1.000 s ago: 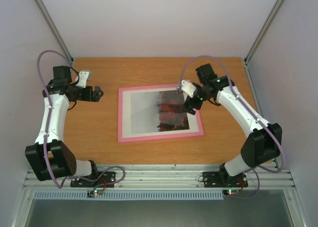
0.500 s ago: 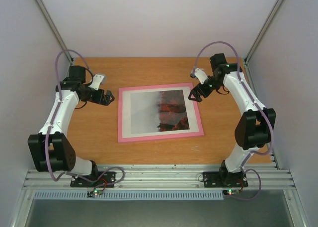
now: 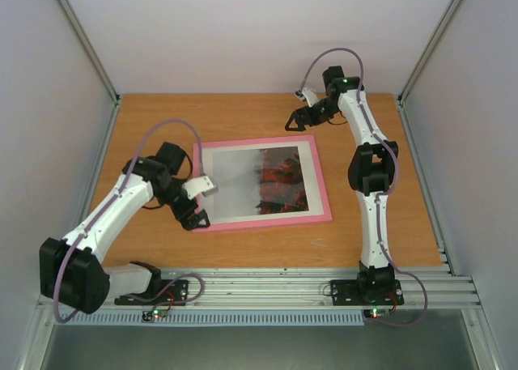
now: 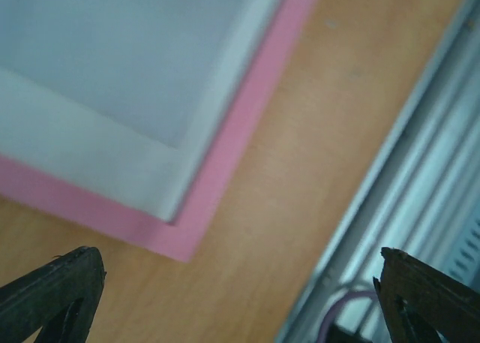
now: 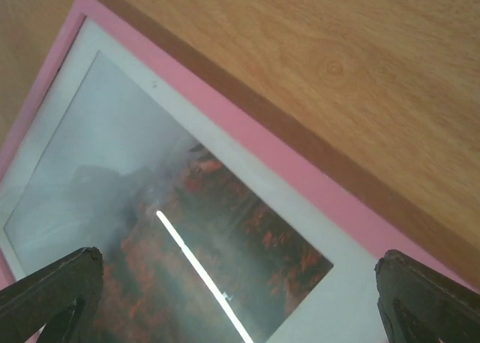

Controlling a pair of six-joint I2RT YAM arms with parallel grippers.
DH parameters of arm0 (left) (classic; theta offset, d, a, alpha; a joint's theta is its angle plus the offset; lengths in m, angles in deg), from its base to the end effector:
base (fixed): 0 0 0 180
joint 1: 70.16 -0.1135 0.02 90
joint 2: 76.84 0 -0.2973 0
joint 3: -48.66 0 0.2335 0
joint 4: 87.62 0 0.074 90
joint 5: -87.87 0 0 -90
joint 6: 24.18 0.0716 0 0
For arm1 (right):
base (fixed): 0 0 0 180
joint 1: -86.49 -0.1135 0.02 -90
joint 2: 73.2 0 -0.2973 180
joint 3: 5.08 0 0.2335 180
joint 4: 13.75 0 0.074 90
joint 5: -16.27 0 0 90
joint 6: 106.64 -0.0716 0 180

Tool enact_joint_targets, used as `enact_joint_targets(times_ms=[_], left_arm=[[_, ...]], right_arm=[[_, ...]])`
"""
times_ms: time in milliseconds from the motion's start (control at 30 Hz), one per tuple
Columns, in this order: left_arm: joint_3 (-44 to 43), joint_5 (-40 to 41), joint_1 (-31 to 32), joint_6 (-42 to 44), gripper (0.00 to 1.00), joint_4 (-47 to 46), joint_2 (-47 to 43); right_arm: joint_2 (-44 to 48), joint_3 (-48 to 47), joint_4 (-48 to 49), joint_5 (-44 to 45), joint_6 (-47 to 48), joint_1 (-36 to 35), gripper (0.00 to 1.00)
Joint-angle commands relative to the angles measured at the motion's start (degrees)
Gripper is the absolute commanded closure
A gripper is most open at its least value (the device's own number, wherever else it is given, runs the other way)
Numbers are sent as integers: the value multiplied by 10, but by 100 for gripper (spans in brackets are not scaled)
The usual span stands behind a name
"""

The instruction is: Put the photo into the frame

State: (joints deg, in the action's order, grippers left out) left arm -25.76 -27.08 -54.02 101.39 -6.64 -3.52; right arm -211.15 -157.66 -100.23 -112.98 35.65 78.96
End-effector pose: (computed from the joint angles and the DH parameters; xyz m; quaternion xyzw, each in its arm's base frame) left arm 0.1765 -0.0825 0.2660 0.4413 0.8669 -0.1976 0.1212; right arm 0.4967 0.1114 0.2486 -0.5097 0.7798 0.2501 0.2637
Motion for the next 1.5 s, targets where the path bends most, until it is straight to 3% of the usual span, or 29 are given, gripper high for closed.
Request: enact_joint_targets(times_ms=[0,267,433,767,967,1300,1467], left_arm=[[51,-36,78,94,1,73,-42],[108,1,173,137,6,52,1],[99,-1,195,126,6,27,48],[89,34,202,120,11,11,101],[108,46,201,109,11,-13,94],[129,60,210,121,18,-33,121],[168,130,229,112,19,-97,78]], right_arm=[[-57,-84,-29,-25,-40,-4,1],[-127,-119,22,10,-67,-5,2],[-165,-125,61,41,-93,-5,1],[-201,-161,-37,48,-61,-11,3],[-206,-118,-171,65,-27,-15,10],[-127,13,-140,55,-47,4,13],[-122,20,-142,51,-51,7,13]])
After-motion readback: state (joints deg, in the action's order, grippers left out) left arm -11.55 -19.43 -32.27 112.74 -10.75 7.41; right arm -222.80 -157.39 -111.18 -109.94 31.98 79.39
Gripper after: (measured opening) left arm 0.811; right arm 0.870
